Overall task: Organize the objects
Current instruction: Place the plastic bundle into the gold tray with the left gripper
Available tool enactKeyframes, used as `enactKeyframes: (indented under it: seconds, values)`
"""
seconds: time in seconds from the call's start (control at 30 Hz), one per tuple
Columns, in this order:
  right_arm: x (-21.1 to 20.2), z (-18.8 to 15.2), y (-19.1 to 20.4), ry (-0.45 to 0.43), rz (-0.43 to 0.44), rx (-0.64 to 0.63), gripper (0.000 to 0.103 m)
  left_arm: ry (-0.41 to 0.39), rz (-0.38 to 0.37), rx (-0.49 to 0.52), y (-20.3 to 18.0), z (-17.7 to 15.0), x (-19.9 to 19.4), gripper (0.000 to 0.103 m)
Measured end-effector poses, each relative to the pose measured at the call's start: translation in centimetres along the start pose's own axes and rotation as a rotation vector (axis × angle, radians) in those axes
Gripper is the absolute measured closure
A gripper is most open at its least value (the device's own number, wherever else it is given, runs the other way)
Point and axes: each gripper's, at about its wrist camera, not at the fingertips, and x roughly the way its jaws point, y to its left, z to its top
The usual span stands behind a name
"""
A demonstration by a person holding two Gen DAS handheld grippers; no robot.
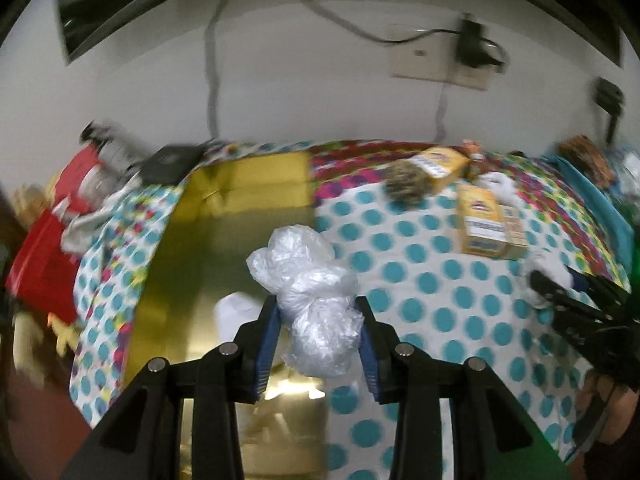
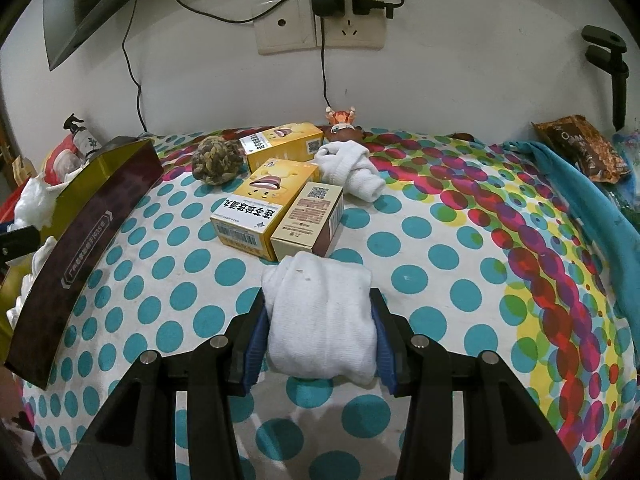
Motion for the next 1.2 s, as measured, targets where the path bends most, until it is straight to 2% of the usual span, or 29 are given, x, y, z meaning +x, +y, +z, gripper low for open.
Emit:
enactKeyframes:
  seconds: [0.17,0.33,0.77,0.93,1.07,1.2]
  values:
    - [0.0,0.0,0.0,0.000,0.001,0.000,0.059,0.029,0.044,-0.101,4.3,-0.7,0.7,0.066]
    - [0.0,0.0,0.1,0.000,-0.006,-0.008,0.059,0.056,0.075,-0.140,6.6,-1.4,1.7,0.066]
    - [0.1,0.1,0.7,0.007,-0.041,-0.039,0.059,0.075,0.069,-0.165,8.1,-2.3,2.3,0.062]
    - [0.1,0.1,0.8,0.008,-0.047,-0.044,0.059,0.096,0.056,-0.203,8.6,-2.9,2.3,0.048]
    - [0.1,0.2,0.9,0.008,-0.055,-0.053,0.059,0.108,0.041,-0.222,8.8,-3.1,2.2,0.048]
    - [0.1,0.2,1.1,0.007,-0.060,-0.059,0.059,0.110,0.061,-0.222,8.6,-3.4,1.8,0.048]
